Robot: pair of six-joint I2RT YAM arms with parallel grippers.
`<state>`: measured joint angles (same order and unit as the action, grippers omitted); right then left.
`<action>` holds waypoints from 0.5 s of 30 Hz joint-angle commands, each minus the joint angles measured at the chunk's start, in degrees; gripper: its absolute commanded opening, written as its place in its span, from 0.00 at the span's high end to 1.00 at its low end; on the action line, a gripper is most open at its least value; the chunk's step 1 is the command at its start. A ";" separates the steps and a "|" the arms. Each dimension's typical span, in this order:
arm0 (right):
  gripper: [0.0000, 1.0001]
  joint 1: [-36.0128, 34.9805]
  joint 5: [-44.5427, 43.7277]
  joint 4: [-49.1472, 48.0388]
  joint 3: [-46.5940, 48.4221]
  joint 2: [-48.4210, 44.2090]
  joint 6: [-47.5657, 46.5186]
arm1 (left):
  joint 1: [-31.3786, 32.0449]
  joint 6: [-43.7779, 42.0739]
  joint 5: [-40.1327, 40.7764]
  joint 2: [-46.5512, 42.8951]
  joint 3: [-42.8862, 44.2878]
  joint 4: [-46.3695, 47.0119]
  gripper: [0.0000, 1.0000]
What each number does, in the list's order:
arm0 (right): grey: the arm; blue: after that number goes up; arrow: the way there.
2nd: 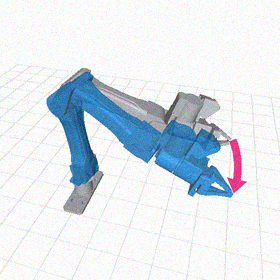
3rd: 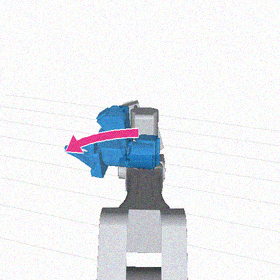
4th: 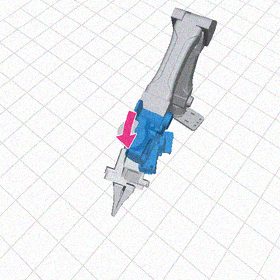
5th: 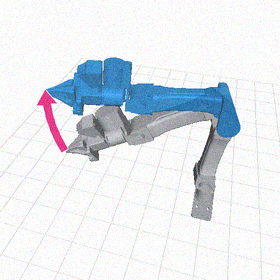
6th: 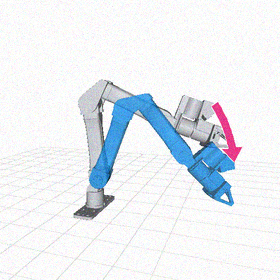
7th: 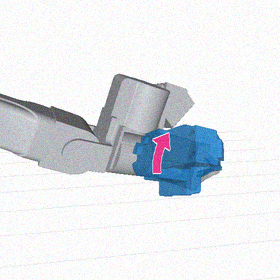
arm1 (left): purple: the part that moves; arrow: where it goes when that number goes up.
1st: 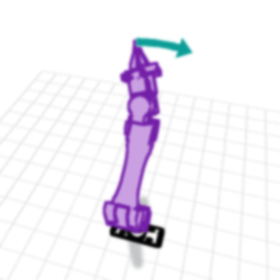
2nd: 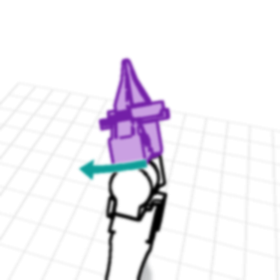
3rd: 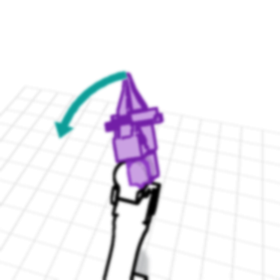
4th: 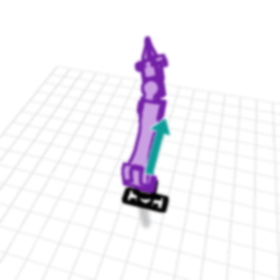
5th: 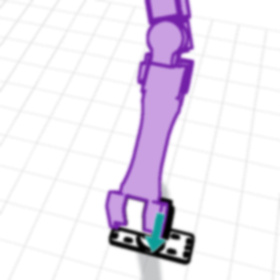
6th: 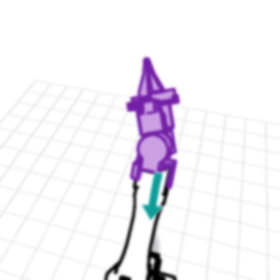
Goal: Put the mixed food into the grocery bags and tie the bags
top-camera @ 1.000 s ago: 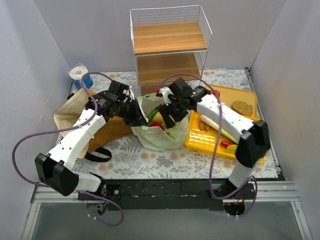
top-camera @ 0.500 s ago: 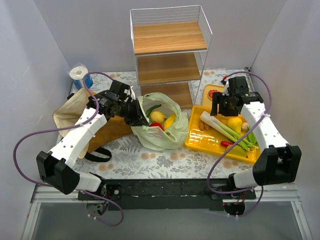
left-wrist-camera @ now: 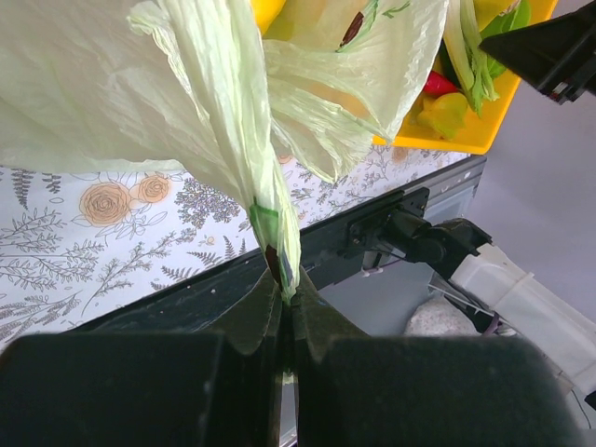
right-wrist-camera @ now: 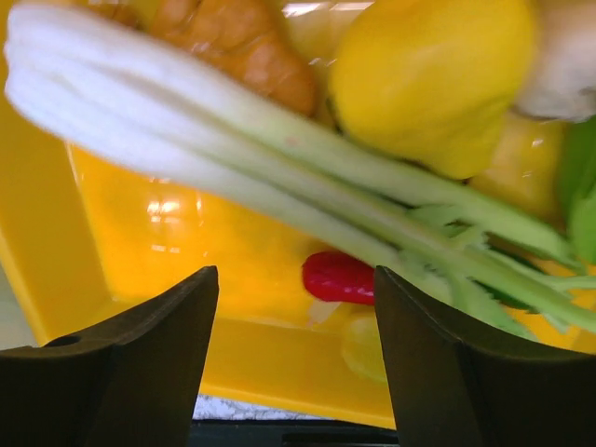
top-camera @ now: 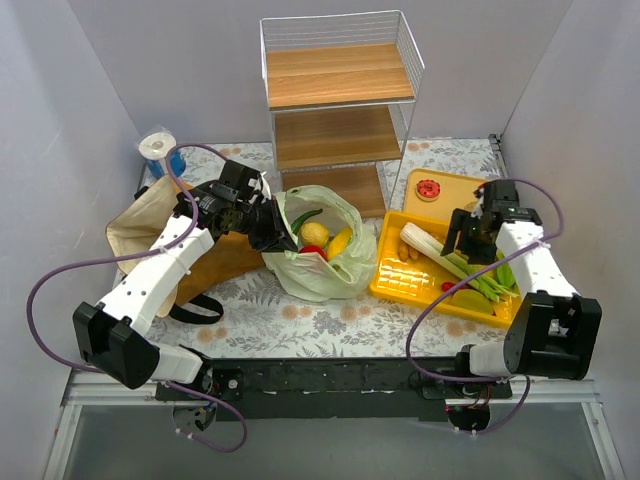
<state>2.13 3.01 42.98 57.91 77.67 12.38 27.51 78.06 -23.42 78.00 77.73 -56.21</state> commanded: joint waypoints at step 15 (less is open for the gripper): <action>0.25 7.54 -14.86 -0.81 41.66 33.76 -8.95 | -0.35 -1.24 2.68 0.31 2.33 0.04 1.00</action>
<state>9.63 -1.34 38.41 93.43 104.62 6.63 27.49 77.82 -22.15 78.17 77.73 -55.53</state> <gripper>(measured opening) 0.749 0.018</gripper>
